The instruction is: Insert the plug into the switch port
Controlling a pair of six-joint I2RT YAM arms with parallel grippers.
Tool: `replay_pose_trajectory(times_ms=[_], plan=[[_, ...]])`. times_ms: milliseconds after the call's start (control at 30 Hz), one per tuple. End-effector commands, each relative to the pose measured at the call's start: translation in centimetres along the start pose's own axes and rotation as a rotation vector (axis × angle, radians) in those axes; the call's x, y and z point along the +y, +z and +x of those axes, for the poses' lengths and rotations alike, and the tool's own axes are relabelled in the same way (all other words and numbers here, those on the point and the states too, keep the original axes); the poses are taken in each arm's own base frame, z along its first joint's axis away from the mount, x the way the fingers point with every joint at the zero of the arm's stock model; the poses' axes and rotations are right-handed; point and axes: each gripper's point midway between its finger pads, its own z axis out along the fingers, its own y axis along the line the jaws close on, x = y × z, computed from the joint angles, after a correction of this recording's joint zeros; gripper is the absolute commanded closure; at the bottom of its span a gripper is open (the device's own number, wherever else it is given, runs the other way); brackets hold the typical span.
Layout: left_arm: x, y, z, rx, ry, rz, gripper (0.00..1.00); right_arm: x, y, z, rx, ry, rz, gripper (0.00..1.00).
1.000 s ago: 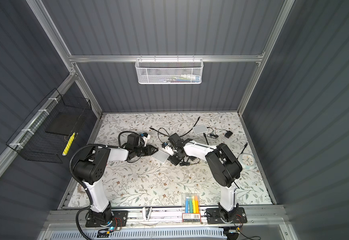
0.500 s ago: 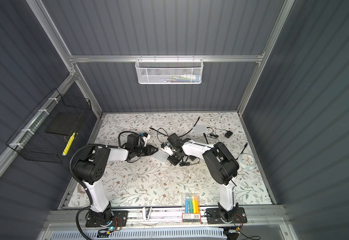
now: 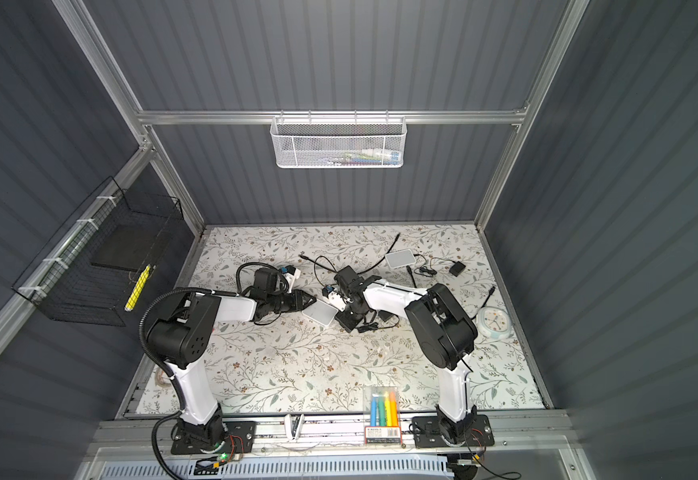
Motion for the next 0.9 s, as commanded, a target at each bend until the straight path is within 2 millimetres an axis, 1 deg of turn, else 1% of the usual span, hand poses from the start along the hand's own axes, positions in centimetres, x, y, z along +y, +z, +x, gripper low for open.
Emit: replay_pose_trajectory(times_ms=[0, 267, 433, 700, 867], plan=[[4.2, 0.3, 9.0, 0.25, -0.157, -0.131, 0.69, 0.2, -0.8, -2.7, -0.079, 0.003, 0.002, 1.0], [4.2, 0.6, 9.7, 0.251, -0.174, -0.117, 0.69, 0.6, -0.8, -3.8, -0.105, 0.019, -0.003, 1.0], [3.8, 0.9, 10.2, 0.258, -0.175, -0.105, 0.69, 0.5, -0.8, -4.5, -0.124, 0.026, 0.005, 1.0], [3.4, 1.3, 10.5, 0.263, -0.177, -0.084, 0.69, 0.4, -0.9, -5.9, -0.156, 0.035, 0.008, 1.0], [3.3, 1.6, 10.8, 0.27, -0.179, -0.076, 0.69, 0.7, -0.8, -6.7, -0.173, 0.038, 0.0, 1.0]])
